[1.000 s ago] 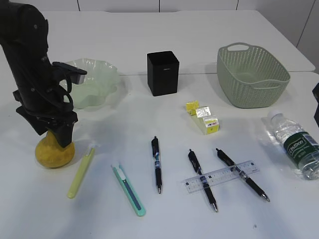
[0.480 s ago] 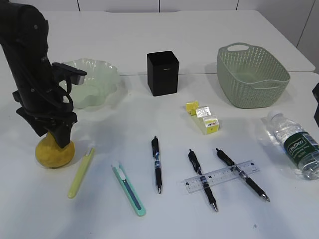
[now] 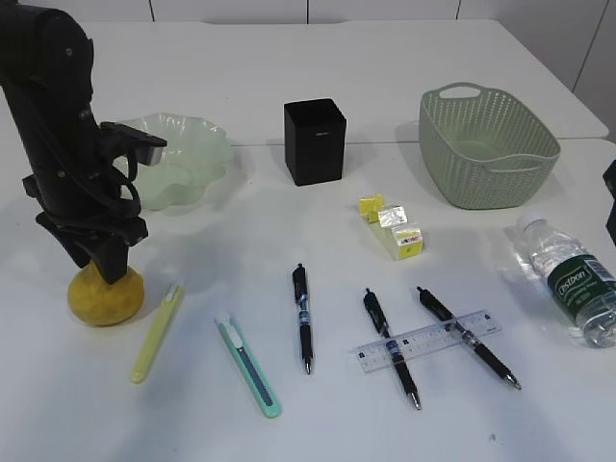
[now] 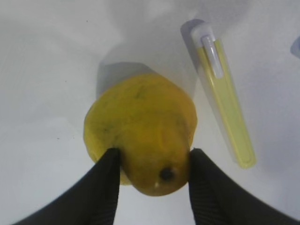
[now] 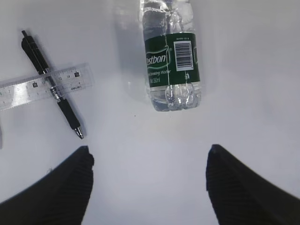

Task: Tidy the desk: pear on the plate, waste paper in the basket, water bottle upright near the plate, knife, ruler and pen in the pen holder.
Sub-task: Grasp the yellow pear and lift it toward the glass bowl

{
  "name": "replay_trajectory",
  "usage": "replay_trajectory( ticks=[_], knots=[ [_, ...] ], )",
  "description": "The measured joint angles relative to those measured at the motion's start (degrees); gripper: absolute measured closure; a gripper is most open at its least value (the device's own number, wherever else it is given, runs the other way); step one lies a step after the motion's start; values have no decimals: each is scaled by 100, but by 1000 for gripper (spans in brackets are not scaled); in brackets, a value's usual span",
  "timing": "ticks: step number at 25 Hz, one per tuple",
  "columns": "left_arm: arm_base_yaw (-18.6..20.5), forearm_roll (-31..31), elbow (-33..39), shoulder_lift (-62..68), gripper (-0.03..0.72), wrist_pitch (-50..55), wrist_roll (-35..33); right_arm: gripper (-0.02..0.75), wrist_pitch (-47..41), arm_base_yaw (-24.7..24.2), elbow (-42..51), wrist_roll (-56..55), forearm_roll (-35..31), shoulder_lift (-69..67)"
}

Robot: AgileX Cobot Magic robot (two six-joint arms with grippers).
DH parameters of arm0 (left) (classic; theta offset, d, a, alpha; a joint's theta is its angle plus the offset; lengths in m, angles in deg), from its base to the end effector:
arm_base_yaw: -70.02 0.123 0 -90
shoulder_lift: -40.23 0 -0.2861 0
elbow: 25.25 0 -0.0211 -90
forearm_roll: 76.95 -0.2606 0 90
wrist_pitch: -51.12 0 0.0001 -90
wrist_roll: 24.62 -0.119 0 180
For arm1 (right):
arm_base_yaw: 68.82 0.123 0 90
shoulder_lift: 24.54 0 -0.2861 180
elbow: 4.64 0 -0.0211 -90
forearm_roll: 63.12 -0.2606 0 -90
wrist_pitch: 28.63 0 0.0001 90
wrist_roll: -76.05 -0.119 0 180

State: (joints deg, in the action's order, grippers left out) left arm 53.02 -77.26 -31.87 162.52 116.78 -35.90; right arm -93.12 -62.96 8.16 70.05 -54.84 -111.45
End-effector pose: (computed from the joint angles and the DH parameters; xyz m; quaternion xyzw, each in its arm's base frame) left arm 0.3770 -0.1146 0.1520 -0.2454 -0.9694 -0.0030 0.0115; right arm 0.2776 0.0129 0.2721 -0.0206 0.9880 -0.0543 0.1435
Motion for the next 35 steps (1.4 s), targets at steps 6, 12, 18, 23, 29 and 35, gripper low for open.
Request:
replay_trajectory(
  ticks=[6, 12, 18, 23, 29, 35],
  knots=[
    [0, 0, 0, 0, 396, 0, 0, 181, 0, 0, 0, 0, 0, 0],
    [0, -10, -13, 0, 399, 10, 0, 181, 0, 0, 0, 0, 0, 0],
    [0, -59, -13, 0, 401, 232, 0, 181, 0, 0, 0, 0, 0, 0],
    [0, -71, -13, 0, 402, 290, 0, 181, 0, 0, 0, 0, 0, 0],
    [0, -71, -13, 0, 403, 290, 0, 181, 0, 0, 0, 0, 0, 0],
    [0, -7, -376, 0, 403, 355, 0, 181, 0, 0, 0, 0, 0, 0]
  ],
)
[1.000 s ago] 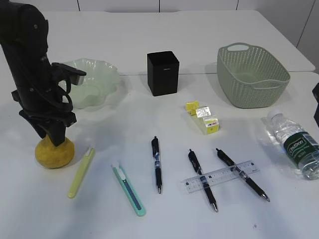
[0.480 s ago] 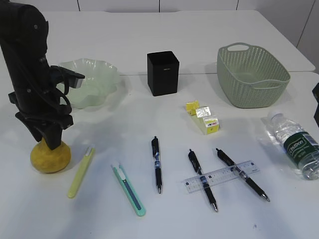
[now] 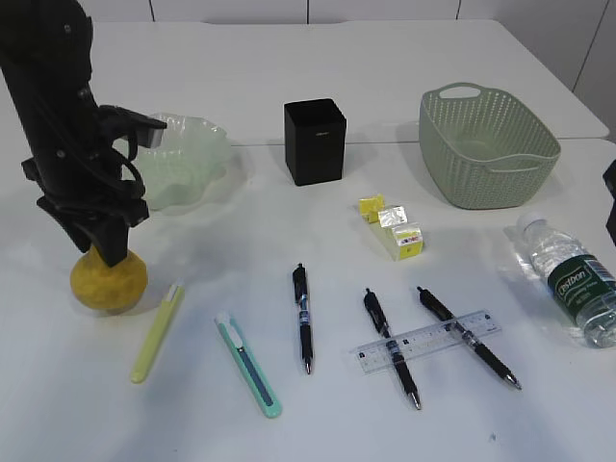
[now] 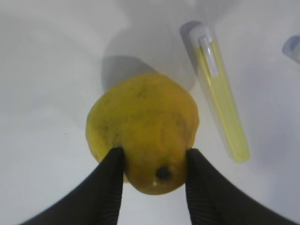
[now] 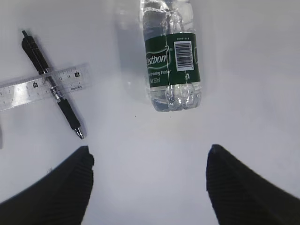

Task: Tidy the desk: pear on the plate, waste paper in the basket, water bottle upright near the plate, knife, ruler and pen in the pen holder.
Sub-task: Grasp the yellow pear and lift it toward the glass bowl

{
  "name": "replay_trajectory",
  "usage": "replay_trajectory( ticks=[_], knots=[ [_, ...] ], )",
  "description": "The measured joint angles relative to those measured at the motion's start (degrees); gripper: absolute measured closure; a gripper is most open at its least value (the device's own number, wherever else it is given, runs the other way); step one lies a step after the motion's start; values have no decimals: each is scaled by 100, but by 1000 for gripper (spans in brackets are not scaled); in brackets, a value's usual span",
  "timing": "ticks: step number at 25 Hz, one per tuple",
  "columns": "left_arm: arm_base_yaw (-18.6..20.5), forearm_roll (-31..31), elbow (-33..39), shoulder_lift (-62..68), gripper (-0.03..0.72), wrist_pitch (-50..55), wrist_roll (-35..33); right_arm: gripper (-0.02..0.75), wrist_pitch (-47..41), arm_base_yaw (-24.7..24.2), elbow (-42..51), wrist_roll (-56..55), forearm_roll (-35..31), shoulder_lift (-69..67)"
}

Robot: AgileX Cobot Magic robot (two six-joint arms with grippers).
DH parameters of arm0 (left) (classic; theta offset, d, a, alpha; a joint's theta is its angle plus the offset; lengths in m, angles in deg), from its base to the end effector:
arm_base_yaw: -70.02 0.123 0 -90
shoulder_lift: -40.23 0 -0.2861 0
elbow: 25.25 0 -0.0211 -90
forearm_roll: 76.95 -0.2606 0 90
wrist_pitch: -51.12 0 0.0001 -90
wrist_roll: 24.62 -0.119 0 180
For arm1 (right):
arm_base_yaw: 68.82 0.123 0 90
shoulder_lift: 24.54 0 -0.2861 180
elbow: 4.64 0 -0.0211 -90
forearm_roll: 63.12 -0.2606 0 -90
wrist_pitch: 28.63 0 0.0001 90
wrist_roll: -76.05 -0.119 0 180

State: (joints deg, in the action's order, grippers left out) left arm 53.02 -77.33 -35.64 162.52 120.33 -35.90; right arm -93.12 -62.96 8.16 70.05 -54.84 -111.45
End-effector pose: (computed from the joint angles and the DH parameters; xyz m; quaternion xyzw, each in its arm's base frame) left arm 0.3828 -0.1163 0.1683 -0.2454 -0.9694 -0.0036 0.0095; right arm 0.2776 0.0129 0.2721 -0.0206 0.9880 -0.0543 0.1435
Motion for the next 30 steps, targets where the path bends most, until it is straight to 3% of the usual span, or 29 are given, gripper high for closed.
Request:
replay_trajectory(
  ticks=[21, 30],
  knots=[
    [0, 38, -1426, 0, 403, 81, 291, 181, 2, 0, 0, 0, 0, 0],
    [-10, -414, -1730, 0, 403, 130, 291, 181, 53, 0, 0, 0, 0, 0]
  ],
)
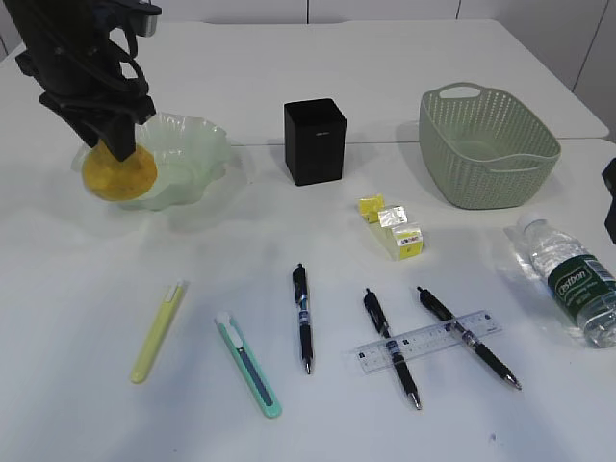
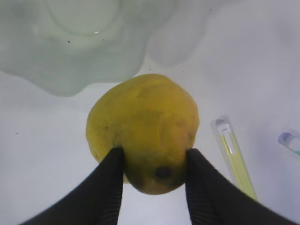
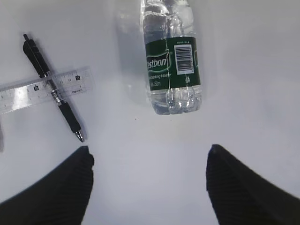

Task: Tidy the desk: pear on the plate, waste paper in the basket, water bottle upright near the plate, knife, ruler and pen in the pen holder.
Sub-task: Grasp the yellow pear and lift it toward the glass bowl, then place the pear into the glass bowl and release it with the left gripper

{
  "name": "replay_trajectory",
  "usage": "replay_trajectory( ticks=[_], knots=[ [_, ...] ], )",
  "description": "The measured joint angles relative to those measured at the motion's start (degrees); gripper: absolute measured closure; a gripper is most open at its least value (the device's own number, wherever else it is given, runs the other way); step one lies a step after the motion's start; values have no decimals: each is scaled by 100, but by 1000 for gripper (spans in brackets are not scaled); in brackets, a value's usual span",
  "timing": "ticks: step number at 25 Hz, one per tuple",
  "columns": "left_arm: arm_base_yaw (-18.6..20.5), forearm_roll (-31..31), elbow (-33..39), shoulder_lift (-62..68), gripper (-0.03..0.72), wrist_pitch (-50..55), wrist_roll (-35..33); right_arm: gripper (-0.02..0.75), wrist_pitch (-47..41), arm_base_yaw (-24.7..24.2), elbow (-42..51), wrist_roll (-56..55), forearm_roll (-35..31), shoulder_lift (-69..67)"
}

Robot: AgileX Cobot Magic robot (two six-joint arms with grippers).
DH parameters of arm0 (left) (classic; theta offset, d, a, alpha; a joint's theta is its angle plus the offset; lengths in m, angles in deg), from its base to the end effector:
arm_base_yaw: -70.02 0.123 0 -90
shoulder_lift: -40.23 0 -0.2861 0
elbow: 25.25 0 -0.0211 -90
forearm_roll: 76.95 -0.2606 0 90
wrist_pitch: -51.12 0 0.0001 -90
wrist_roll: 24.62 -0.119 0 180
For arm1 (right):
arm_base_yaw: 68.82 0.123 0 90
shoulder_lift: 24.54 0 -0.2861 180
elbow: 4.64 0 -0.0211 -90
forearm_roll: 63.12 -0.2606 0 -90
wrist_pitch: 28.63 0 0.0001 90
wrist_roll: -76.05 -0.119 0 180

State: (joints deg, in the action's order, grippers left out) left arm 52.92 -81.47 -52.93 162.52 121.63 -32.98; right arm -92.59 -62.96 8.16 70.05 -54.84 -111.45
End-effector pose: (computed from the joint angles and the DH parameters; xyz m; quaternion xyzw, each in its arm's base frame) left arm 0.4277 -0.1223 0.2503 0.2264 0.9646 0.0286 0.1319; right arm 0.2787 0.0131 0.2724 -0.0210 0.9873 -0.0537 0.1480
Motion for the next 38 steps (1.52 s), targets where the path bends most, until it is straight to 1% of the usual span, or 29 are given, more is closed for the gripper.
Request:
replay_trajectory(
  ticks=[8, 14, 20, 26, 33, 38],
  knots=[
    [0, -259, -451, 0, 403, 48, 112, 181, 36, 0, 0, 0, 0, 0],
    [24, -366, -650, 0, 403, -200, 432, 182, 49, 0, 0, 0, 0, 0],
    [224, -366, -700, 35, 403, -620, 715, 181, 49, 0, 0, 0, 0, 0],
    [401, -366, -713, 85, 403, -1125, 836, 181, 49, 0, 0, 0, -3, 0],
    [461, -366, -713, 454, 403, -1398, 836, 181, 52, 0, 0, 0, -3, 0],
    [469, -317, -867, 778, 403, -1638, 836, 181, 61, 0, 0, 0, -3, 0]
  ],
)
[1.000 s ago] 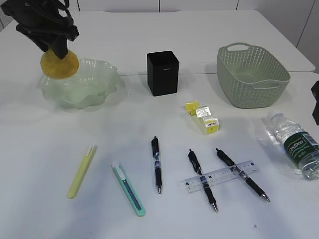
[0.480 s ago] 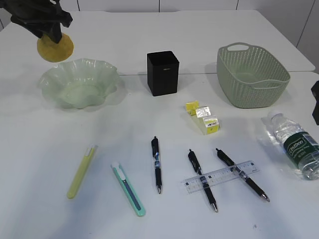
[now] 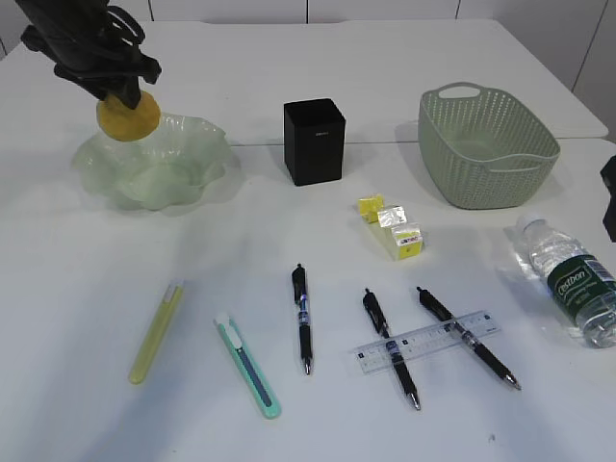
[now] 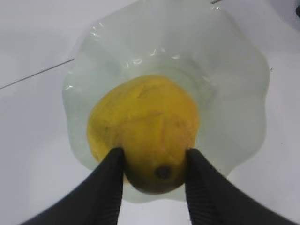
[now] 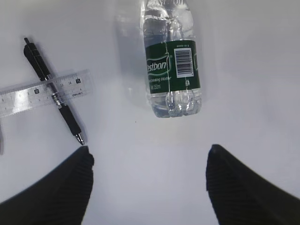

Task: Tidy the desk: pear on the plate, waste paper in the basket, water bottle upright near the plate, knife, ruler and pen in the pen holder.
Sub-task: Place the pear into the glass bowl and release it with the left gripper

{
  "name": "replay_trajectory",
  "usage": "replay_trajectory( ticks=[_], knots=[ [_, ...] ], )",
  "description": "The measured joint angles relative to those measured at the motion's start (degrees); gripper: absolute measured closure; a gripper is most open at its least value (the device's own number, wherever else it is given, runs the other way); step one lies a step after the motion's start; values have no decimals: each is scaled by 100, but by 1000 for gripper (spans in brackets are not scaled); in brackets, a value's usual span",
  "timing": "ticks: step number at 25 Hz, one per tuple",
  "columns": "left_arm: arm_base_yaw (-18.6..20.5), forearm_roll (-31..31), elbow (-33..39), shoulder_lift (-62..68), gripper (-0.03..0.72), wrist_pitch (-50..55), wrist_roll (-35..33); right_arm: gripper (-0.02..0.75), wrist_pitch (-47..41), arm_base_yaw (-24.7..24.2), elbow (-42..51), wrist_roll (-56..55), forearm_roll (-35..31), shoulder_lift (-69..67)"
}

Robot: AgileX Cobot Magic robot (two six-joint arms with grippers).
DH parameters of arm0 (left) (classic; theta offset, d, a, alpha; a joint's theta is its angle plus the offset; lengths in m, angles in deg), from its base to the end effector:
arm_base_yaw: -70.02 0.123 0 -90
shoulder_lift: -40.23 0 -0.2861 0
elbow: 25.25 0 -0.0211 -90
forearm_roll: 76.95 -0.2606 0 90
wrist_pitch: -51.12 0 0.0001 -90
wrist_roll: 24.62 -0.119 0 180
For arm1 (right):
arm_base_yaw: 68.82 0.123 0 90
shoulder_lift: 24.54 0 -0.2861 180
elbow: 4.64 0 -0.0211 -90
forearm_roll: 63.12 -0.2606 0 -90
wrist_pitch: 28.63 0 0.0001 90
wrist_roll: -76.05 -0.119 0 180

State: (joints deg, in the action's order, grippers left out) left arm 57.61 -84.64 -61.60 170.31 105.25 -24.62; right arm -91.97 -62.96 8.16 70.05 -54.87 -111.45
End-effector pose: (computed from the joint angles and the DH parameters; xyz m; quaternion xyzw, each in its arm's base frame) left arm 0.4998 -0.0968 0.2461 0.1262 0.9507 0.0329 0.2814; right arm 0.2799 0.0134 0.2728 -0.0212 0.9865 -0.0528 0.1533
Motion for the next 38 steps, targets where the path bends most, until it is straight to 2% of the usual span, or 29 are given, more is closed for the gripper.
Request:
replay_trajectory(
  ticks=[6, 13, 22, 38],
  knots=[
    [13, 399, -393, 380, 403, -135, 0, 181, 0, 0, 0, 0, 0, 0],
    [151, 705, -497, 739, 403, -160, 0, 181, 0, 0, 0, 0, 0, 0],
    [345, 899, -519, 885, 403, -200, 0, 181, 0, 0, 0, 0, 0, 0],
    [345, 971, -519, 1183, 403, 43, 0, 181, 0, 0, 0, 0, -9, 0]
  ],
)
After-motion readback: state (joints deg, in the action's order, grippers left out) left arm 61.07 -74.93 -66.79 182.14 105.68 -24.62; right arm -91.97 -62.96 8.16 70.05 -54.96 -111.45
